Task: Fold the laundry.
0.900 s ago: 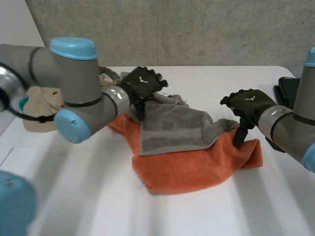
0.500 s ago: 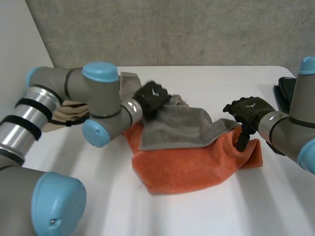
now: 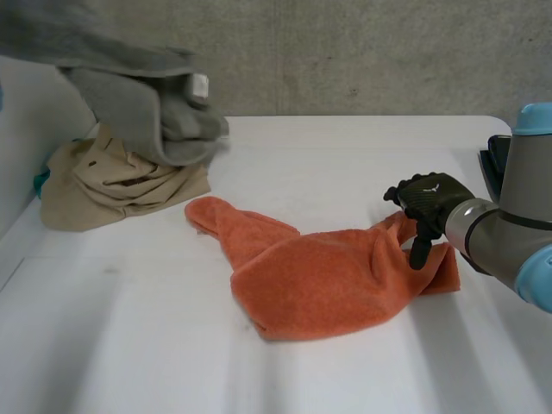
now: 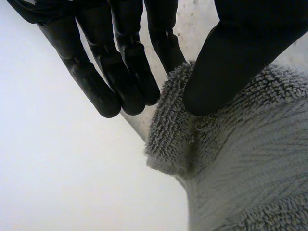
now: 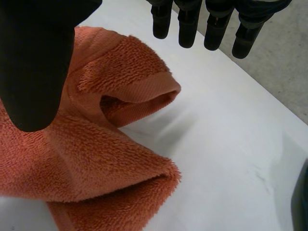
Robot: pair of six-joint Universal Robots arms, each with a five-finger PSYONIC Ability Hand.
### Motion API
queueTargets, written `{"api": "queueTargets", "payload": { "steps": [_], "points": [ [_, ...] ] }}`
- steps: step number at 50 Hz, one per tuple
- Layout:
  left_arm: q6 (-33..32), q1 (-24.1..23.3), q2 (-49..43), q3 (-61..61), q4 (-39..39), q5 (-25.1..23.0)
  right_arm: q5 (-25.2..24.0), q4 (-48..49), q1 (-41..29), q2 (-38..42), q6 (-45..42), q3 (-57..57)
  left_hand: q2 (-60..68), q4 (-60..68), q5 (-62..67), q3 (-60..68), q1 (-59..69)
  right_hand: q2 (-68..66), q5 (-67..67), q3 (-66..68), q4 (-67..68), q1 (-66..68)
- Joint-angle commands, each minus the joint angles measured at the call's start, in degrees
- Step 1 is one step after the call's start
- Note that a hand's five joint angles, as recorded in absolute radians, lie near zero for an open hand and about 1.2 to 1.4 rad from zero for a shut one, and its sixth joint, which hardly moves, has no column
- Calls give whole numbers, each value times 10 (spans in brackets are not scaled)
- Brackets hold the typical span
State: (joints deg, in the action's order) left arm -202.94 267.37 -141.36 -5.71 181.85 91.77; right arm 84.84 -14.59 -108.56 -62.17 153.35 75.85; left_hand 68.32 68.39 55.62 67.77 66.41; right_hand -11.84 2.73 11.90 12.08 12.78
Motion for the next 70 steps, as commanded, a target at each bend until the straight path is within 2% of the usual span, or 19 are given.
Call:
{"api": "queueTargets", "payload": {
  "steps": [1, 13, 15, 16, 17, 18, 19, 23, 27, 32, 36, 42, 45, 46, 52, 60, 66, 68, 70],
  "points": [
    [0, 3, -7, -68, -2, -42, 2, 0, -7, 4, -2, 3, 117, 116, 144, 122, 136, 18, -27, -19, -21, -28],
    [-22, -11, -115, -155, -14, -53, 2, -3, -5, 1, -1, 3, 117, 116, 144, 122, 136, 18, -27, -19, -21, -28],
    [-27, -12, -118, -155, -19, -49, 0, -3, -5, 0, -1, 3, -49, -49, -21, -43, -29, 18, -27, -19, -21, -28],
    [-29, -15, -115, -155, -25, -47, -1, -3, -4, 0, -1, 3, -308, -308, -281, -302, -289, 18, -27, -19, -21, -28],
    [-30, -17, -110, -157, -29, -46, -1, -3, -5, -1, -1, 3, -439, -439, -411, -433, -419, 18, -27, -19, -21, -28],
    [-32, -18, -102, -157, -33, -45, -2, -3, -5, -1, -1, 3, -548, -549, -521, -543, -529, 18, -27, -19, -21, -28],
    [-32, -21, -93, -159, -37, -44, -1, -3, -5, -2, 1, 3, -583, -584, -556, -578, -564, 18, -27, -19, -21, -28],
    [-29, -40, -25, -192, -62, -47, 0, -6, -5, -19, -2, 7, -583, -584, -556, -578, -564, 18, -27, -19, -21, -28],
    [-32, -68, 62, -280, -95, -78, -3, -16, -5, -42, -13, 15, -583, -584, -556, -578, -564, 18, -27, -19, -21, -28],
    [-76, -122, 129, -436, -122, -204, -10, -29, -7, -54, -99, 31, -583, -584, -556, -578, -564, 18, -27, -19, -21, -28],
    [-127, -158, 133, -508, -133, -258, -16, -27, -16, -50, -168, 43, -583, -584, -556, -578, -564, 18, -27, -19, -21, -28],
    [-164, -186, 104, -528, -156, -228, -13, 0, -34, -15, -197, 52, -583, -584, -556, -578, -564, 7, -16, -8, -9, -16],
    [-160, -192, 98, -530, -161, -208, -5, 38, -42, 10, -198, 48, -583, -584, -556, -578, -564, -409, 400, 408, 406, 399],
    [-155, -193, 98, -531, -161, -204, 5, 66, -44, 15, -195, 43, -583, -584, -556, -578, -564, -679, 670, 678, 677, 670],
    [-136, -191, 93, -527, -160, -201, 31, 113, -61, -36, -155, 32, -583, -584, -556, -578, -564, -682, 673, 681, 679, 672],
    [-130, -198, 56, -513, -172, -211, -41, 119, -90, -258, -27, 7, -583, -584, -556, -578, -564, -682, 673, 681, 679, 672],
    [-129, -219, 16, -479, -185, -208, -78, 117, -66, -314, 81, -25, -583, -584, -556, -578, -564, -682, 673, 681, 679, 672],
    [-126, -229, 2, -456, -190, -203, -84, 109, -52, -318, 115, -33, -432, -433, -405, -427, -413, -682, 673, 681, 679, 672],
    [-117, -232, -4, -440, -194, -199, -84, 105, -41, -314, 126, -36, -191, -191, -163, -185, -171, -682, 673, 681, 679, 672]
  ]
}}
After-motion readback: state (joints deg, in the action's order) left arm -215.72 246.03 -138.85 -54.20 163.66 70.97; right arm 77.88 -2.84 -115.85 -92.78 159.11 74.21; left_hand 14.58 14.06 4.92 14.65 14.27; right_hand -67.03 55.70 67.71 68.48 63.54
